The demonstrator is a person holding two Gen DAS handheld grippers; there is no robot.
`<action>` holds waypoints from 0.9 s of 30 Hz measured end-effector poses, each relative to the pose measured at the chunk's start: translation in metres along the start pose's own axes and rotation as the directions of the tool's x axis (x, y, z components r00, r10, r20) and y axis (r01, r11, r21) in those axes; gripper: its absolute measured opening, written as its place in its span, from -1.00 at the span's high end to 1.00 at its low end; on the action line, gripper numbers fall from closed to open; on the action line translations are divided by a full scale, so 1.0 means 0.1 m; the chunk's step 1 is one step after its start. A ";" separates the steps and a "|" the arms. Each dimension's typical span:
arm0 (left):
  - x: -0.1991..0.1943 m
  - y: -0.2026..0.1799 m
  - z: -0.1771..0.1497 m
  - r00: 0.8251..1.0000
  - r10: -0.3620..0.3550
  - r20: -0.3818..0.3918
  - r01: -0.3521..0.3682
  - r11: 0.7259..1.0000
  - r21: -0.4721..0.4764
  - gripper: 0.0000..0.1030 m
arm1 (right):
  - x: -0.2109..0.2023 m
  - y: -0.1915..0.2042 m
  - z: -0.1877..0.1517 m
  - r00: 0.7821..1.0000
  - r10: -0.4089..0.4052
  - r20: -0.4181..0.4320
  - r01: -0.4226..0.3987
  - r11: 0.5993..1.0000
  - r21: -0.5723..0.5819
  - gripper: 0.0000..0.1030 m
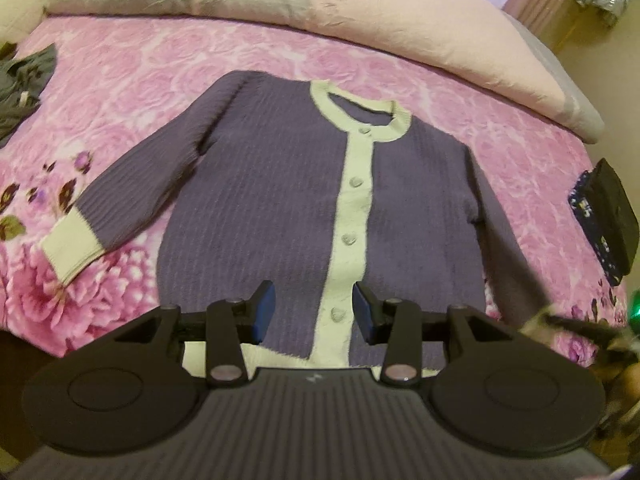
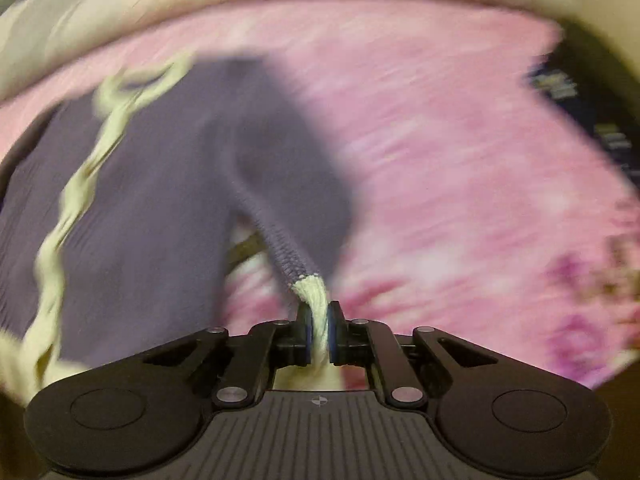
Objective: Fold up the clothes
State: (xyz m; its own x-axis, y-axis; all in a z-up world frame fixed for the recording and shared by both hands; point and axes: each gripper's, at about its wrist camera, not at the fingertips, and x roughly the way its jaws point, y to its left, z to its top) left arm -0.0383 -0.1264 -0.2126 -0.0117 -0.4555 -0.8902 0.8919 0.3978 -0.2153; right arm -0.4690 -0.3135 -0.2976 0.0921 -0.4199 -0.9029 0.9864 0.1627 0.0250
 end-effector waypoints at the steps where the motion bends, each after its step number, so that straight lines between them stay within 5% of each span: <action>1: 0.00 -0.02 0.02 1.000 -0.002 0.004 0.002 1.000 0.002 0.27 | -0.05 -0.16 0.09 0.999 -0.027 0.024 0.026 0.999 0.033 0.89; 4: 0.00 -0.07 0.08 1.000 -0.013 0.013 0.013 1.000 0.014 0.27 | -0.18 -0.63 0.37 0.990 -0.111 0.092 0.098 0.986 0.135 0.85; 5: 0.00 -0.09 0.09 1.000 -0.017 0.014 0.017 1.000 0.023 0.27 | -0.23 -0.78 0.46 0.984 -0.140 0.112 0.120 0.978 0.169 0.70; 7: 0.00 -0.13 0.11 1.000 -0.021 0.012 0.021 0.999 0.035 0.27 | -0.32 -1.10 0.64 0.968 -0.200 0.150 0.160 0.958 0.240 -0.57; 8: 0.01 -0.14 0.11 1.000 -0.021 0.008 0.021 0.999 0.036 0.27 | -0.36 -1.22 0.69 0.965 -0.198 0.175 0.144 0.949 0.281 -0.60; 11: 0.07 -0.14 0.10 1.000 -0.019 -0.009 0.019 1.000 0.025 0.27 | -0.26 -1.40 0.48 0.985 -0.008 0.174 -0.070 0.896 0.439 -0.59; 16: 0.12 -0.11 0.09 1.000 -0.007 -0.029 0.008 1.000 0.023 0.27 | 0.19 -1.54 0.06 0.964 0.194 0.180 -0.264 0.697 0.667 -0.45; 21: 0.12 0.04 0.12 0.999 0.034 -0.033 -0.035 0.999 -0.006 0.27 | 0.61 -1.81 -0.01 0.939 0.222 0.263 -0.339 0.477 0.811 -0.28; 26: 0.10 0.26 0.15 0.998 0.059 -0.029 -0.061 0.994 -0.090 0.27 | 0.96 -2.03 0.05 0.941 0.184 0.285 -0.335 0.368 0.867 -0.20; 27: 0.11 0.30 0.15 0.997 0.063 -0.034 -0.066 0.992 -0.109 0.27 | 1.04 -2.05 0.04 0.947 0.181 0.266 -0.315 0.351 0.882 0.15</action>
State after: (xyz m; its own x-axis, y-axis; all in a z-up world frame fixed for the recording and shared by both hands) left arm -0.0047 -0.1316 -0.2226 0.0290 -0.4020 -0.9152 0.8361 0.5115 -0.1982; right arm -0.6613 -0.3939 -0.3952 0.3019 -0.6058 -0.7361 0.4371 -0.5983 0.6716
